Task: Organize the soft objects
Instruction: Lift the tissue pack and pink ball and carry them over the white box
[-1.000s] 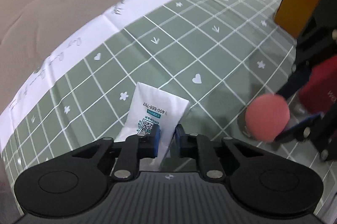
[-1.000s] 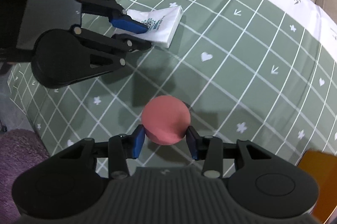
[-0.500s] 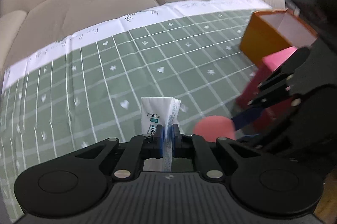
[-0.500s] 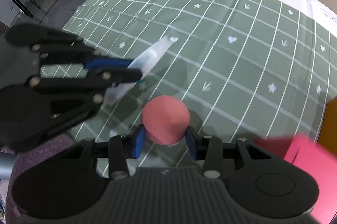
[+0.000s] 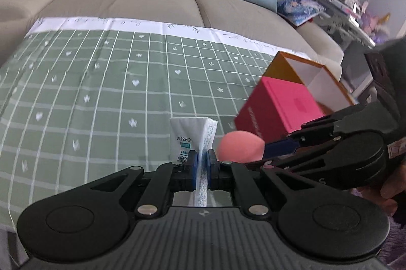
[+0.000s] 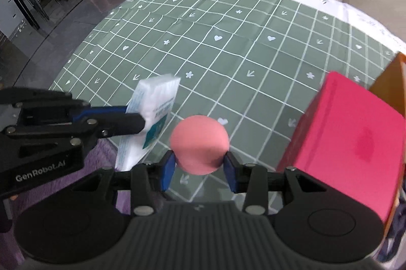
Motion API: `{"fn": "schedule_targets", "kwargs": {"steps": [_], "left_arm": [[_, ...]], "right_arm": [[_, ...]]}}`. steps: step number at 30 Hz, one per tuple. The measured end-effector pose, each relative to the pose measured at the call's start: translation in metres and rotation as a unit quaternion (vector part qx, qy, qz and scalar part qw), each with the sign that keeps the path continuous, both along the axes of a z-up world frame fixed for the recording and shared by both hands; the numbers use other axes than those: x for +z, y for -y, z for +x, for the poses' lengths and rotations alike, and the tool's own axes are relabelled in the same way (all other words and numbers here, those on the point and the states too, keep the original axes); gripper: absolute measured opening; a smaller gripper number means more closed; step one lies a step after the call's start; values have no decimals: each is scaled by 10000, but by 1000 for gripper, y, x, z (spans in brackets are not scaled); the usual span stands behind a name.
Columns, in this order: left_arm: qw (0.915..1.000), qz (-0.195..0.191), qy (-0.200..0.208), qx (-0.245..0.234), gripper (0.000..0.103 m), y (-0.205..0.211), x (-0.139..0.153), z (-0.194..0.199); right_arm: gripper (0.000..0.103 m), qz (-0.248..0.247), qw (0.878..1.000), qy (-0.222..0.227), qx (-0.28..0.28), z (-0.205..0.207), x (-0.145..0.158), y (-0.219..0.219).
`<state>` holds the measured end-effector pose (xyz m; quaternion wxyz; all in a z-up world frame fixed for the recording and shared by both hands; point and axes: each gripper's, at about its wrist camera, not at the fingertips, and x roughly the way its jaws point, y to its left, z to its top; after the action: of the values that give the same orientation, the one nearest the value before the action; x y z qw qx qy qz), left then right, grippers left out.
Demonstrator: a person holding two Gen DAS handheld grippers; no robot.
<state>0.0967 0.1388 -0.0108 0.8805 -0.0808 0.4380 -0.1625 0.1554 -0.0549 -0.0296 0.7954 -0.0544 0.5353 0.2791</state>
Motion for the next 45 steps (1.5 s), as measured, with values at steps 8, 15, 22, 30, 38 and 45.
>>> {"fn": "schedule_targets", "kwargs": {"steps": [8, 15, 22, 30, 38, 45], "left_arm": [[9998, -180, 9, -116, 7, 21, 6, -45], [9988, -145, 247, -390, 7, 48, 24, -66], [9945, -130, 574, -864, 7, 88, 48, -72], [9844, -213, 787, -1561, 7, 147, 62, -57], [9738, -342, 944, -2043, 7, 200, 73, -29], [9667, -322, 980, -2343, 7, 245, 78, -3]], "right_arm": [[41, -54, 9992, 321, -246, -51, 11, 42], [41, -56, 9971, 465, -601, -85, 16, 82], [41, 16, 9922, 748, -999, -102, 31, 122], [41, -68, 9827, 1068, -1509, -103, 43, 167], [41, -281, 9659, 1432, -2139, -97, 55, 216], [41, -397, 9548, 1517, -2527, -82, 54, 249]]}}
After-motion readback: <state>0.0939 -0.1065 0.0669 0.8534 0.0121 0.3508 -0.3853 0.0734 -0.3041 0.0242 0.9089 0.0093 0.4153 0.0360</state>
